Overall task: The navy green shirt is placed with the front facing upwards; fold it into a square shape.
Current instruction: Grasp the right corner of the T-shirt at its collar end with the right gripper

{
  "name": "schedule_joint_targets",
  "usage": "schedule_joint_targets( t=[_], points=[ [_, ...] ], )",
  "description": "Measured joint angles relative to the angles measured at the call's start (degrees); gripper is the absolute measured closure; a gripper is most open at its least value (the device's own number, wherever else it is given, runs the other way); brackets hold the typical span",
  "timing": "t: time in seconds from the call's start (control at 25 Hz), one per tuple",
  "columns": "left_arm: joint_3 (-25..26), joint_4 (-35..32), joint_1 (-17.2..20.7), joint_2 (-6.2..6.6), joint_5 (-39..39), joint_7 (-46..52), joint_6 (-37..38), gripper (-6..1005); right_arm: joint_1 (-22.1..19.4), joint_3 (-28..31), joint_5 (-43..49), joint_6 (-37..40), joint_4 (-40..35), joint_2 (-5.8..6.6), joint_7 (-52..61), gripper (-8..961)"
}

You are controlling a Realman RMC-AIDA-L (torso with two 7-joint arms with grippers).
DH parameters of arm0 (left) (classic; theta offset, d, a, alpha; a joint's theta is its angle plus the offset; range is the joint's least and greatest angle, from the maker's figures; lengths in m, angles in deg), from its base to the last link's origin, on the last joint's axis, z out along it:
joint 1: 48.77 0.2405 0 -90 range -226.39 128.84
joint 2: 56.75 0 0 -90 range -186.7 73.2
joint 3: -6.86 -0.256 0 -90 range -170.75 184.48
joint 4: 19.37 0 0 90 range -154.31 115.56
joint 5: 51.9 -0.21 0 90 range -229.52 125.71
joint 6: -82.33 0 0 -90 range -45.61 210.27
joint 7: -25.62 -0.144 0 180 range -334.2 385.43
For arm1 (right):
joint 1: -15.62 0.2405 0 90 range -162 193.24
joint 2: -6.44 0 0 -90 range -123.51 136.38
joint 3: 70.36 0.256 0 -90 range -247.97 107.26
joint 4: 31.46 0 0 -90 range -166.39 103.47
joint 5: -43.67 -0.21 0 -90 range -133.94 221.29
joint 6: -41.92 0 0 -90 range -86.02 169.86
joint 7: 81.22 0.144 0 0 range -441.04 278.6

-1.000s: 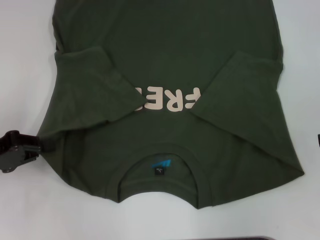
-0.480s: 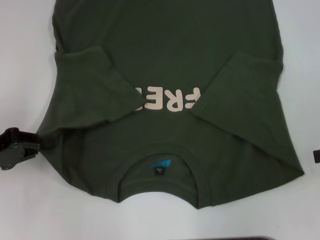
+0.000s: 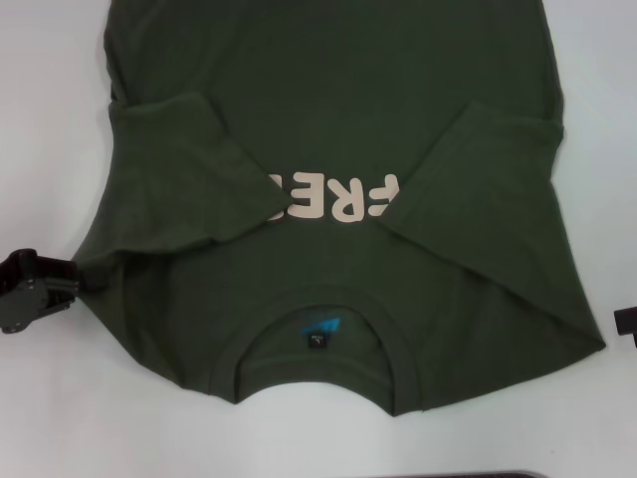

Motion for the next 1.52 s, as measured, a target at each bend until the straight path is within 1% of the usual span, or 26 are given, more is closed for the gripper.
schedule_joint_targets(
  t=[0.08, 0.24, 0.36, 0.64, 0.92, 1.4, 1.52],
  points=[
    [0.0, 0.0, 0.0, 0.00, 0.0, 0.0, 0.0, 937, 0.0, -1.2, 0.0, -1.0, 0.0, -0.03, 0.2, 299],
    [0.1, 0.0, -0.1, 0.00, 0.1, 0.2, 0.0, 937, 0.1, -3.5, 0.0, -2.1, 0.0, -0.63, -0.1, 299],
    [0.1, 0.0, -0.1, 0.00, 0.1, 0.3, -0.1, 937, 0.2, -4.3, 0.0, -2.6, -0.1, -0.78, -0.5, 299],
    [0.1, 0.0, -0.2, 0.00, 0.2, 0.6, -0.4, 937, 0.5, -4.2, 0.0, -3.0, -0.1, -0.94, -1.1, 299],
    [0.1, 0.2, -0.3, 0.01, 0.2, 0.7, -0.7, 937, 0.5, -4.4, 0.0, -3.7, -0.1, -1.57, -1.1, 299],
    [0.1, 0.0, -0.4, 0.08, 0.3, 0.3, -0.6, 936, 0.5, -4.0, 0.0, -4.4, 0.0, -1.81, -0.8, 300],
    [0.1, 0.0, -0.4, 0.09, 0.3, 0.3, -0.6, 936, 0.5, -3.9, 0.0, -4.4, 0.0, -2.03, -0.7, 300]
  ],
)
